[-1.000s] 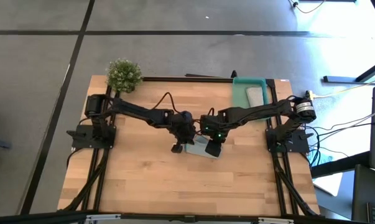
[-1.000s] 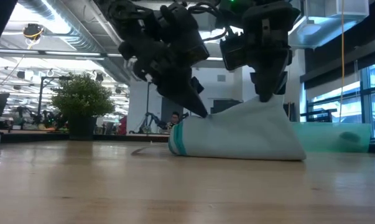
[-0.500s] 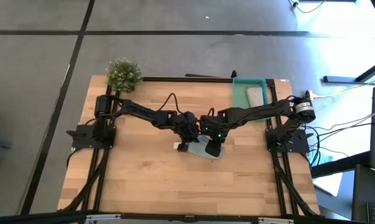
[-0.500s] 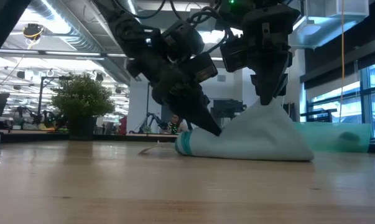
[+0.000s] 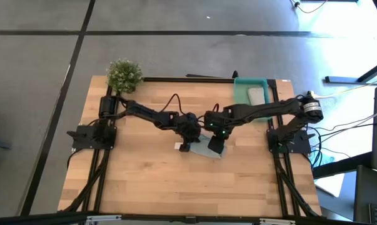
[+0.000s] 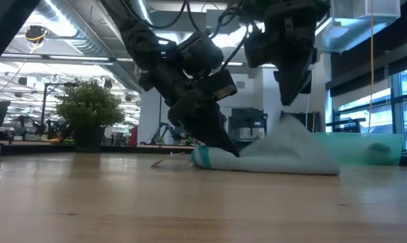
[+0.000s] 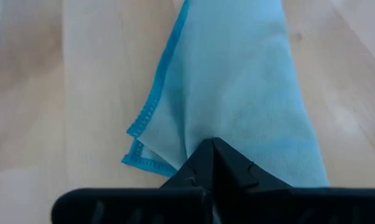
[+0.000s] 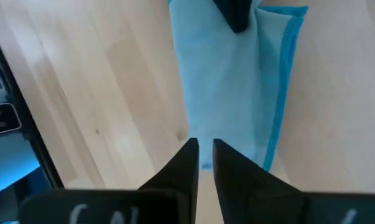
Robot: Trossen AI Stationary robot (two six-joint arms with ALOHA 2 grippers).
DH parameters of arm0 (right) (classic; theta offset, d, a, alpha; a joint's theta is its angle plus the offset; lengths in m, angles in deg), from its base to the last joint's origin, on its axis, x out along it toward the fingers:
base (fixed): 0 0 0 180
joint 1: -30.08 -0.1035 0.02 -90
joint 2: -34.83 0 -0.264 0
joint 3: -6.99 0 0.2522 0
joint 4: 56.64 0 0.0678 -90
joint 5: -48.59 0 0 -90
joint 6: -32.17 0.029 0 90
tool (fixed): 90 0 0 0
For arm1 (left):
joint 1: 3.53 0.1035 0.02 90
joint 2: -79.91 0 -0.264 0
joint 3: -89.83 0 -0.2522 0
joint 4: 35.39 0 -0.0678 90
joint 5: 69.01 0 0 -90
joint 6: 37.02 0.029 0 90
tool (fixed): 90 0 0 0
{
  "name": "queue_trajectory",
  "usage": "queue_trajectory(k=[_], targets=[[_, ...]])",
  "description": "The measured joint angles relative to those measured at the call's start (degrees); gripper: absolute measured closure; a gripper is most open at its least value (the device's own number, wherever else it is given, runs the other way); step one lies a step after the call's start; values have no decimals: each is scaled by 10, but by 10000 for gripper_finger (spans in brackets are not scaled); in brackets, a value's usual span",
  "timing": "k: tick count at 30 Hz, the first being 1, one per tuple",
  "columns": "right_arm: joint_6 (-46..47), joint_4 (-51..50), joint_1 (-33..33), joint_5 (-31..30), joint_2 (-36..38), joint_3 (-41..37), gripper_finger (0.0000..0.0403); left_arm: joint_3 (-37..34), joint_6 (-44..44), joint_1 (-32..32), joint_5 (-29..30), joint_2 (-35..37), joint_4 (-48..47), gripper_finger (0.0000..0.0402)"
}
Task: Roll microfiber towels into tight, uniform cylinder then place into a basket
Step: Roll the blue towel
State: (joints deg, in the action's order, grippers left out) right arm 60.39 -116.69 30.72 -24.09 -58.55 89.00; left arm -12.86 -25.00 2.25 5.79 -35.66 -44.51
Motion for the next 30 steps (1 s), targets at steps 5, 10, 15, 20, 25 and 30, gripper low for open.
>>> queue_trajectory(k=[5, 10, 15, 20, 25, 30], targets=[[0, 12, 0, -28, 46, 5, 354, -1, -16, 11, -10, -2, -5, 402], [-29, 46, -13, -86, 57, -9, 354, -1, -17, 12, -9, 0, -8, 401], [-11, 97, -15, -97, 45, -66, 354, -3, -26, 14, -8, 11, -19, 402], [0, 201, -20, -87, 44, -141, 354, -4, -25, 28, 1, 54, -33, 402], [21, 300, -20, -86, 44, -224, 354, -4, -24, 42, 1, 92, -50, 401], [48, 344, -20, -87, 44, -281, 354, -2, -24, 51, -1, 134, -73, 402]])
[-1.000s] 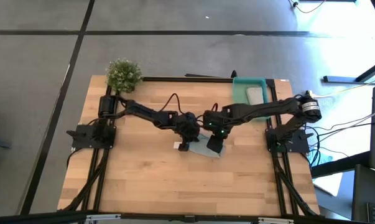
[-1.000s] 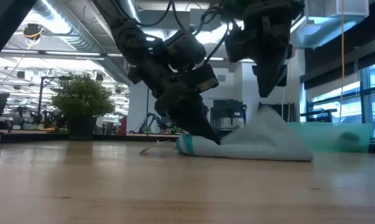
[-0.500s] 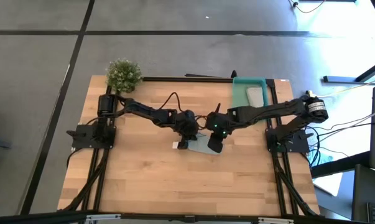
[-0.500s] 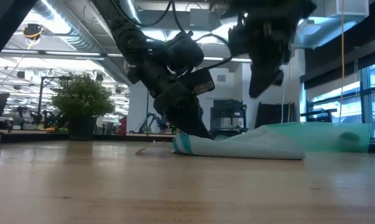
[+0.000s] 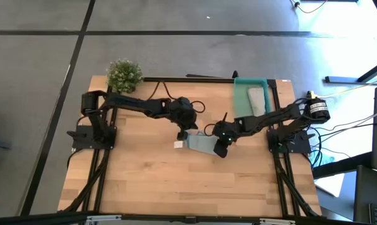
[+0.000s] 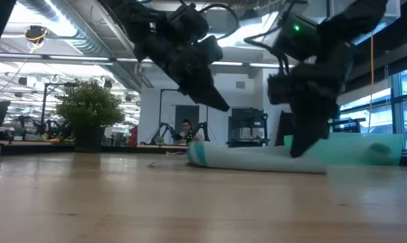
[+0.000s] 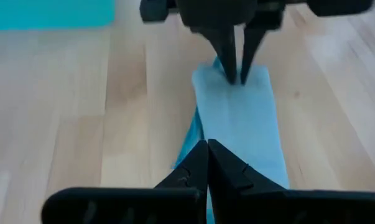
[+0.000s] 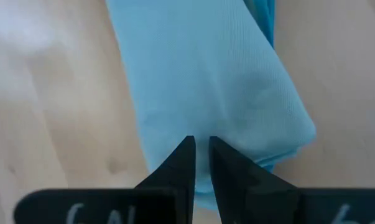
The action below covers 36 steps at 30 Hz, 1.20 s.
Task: Roll microfiber towels into tight, uniform cylinder then place into a basket
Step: Roll the blue towel
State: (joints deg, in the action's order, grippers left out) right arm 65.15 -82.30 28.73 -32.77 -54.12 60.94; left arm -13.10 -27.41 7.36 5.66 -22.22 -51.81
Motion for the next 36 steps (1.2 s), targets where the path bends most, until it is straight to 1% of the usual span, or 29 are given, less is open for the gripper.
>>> queue_trajectory(k=[4, 6, 9, 12, 15, 18, 20, 22, 26, 30, 33, 36], targets=[[0, 6, 0, 0, 0, -22, 354, 1, 0, -3, 0, 22, -40, 402], [-2, 12, 0, -3, 1, -29, 354, -1, 0, -8, -1, 33, -76, 401], [-2, 15, 0, -8, 1, -32, 354, 0, 0, -19, -5, 35, -83, 401], [-18, 2, 0, -9, 2, -18, 354, 0, 1, -34, -6, 34, -95, 401], [-26, -7, 0, -11, 17, 13, 354, 0, -2, -43, -3, 31, -109, 401], [-33, -41, -4, -6, 31, 44, 354, 0, -5, -47, 15, 32, -111, 401], [-32, -51, -11, -3, 30, 48, 354, 0, -8, -47, 26, 35, -115, 401], [-35, -40, -19, -5, 25, 44, 354, 0, -14, -47, 27, 35, -121, 401], [-33, -49, -23, -24, 0, 32, 354, 0, -17, -50, 22, 35, -140, 402], [-34, -41, -23, -18, -13, 34, 354, -1, 11, -65, 20, 14, -155, 401], [-35, -42, -23, -16, -23, 34, 354, 2, 14, -71, 29, -12, -108, 401], [-37, -40, -23, -14, -39, 35, 354, 0, 13, -71, 52, -42, -93, 401]])
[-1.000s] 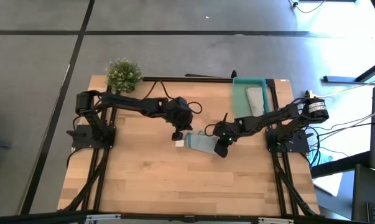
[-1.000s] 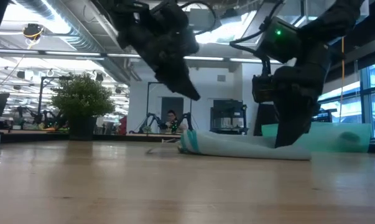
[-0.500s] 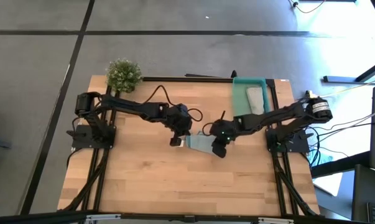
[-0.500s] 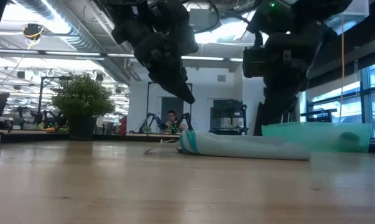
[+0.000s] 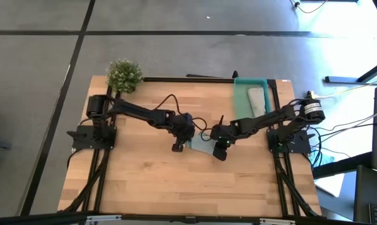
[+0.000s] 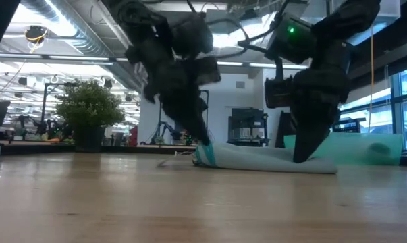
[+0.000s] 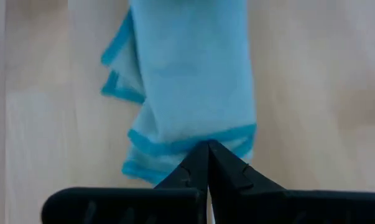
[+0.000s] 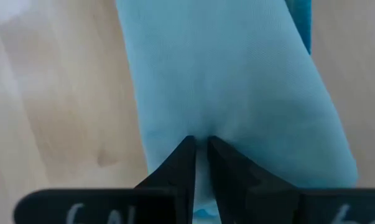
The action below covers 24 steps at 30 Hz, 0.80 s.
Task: Roll microfiber towels into tight, uniform cylinder then place into a basket
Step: Roll the blue towel
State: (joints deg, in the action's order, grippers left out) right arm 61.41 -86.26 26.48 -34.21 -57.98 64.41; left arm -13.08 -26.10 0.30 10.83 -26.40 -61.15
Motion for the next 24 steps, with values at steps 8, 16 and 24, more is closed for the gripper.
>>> queue_trajectory(k=[8, 16, 24], targets=[[-61, 3, 17, 8, -20, 2, 354, 0, -3, -3, 11, -23, -17, 402], [-119, 15, 58, 6, -21, 1, 354, 0, -29, -34, -17, -22, -33, 402], [-142, -22, 69, 4, 1, 40, 354, 1, -52, -28, 10, 24, -32, 401]])
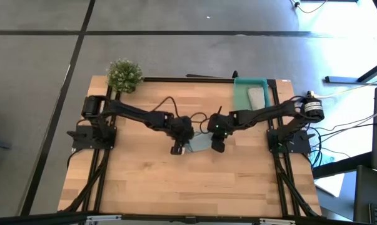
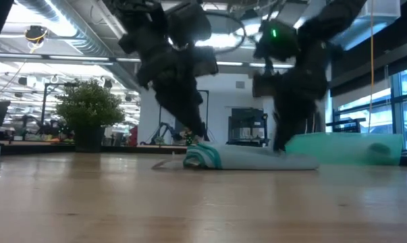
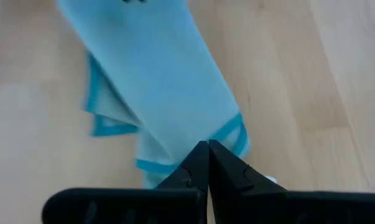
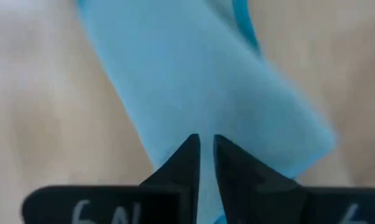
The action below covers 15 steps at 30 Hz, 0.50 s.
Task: Roll microfiber towels into tight, uniform cylinder then place into a basket
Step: Roll the blue towel
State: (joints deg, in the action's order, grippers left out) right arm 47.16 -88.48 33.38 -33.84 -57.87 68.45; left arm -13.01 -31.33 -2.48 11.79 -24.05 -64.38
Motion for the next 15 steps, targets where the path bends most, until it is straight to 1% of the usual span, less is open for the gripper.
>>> queue_trajectory(k=[6, 8, 10, 15], targets=[[-16, -87, -1, -23, 38, 52, 354, 1, -1, 9, 22, 46, 7, 401], [-16, -97, -2, -23, 52, 63, 354, 0, -8, 9, 22, 44, 11, 401], [-16, -115, -4, -23, 60, 71, 354, 0, -12, 6, 23, 29, 33, 401], [-14, -158, -18, -22, 79, 101, 354, -1, -32, 8, 41, -1, 45, 401]])
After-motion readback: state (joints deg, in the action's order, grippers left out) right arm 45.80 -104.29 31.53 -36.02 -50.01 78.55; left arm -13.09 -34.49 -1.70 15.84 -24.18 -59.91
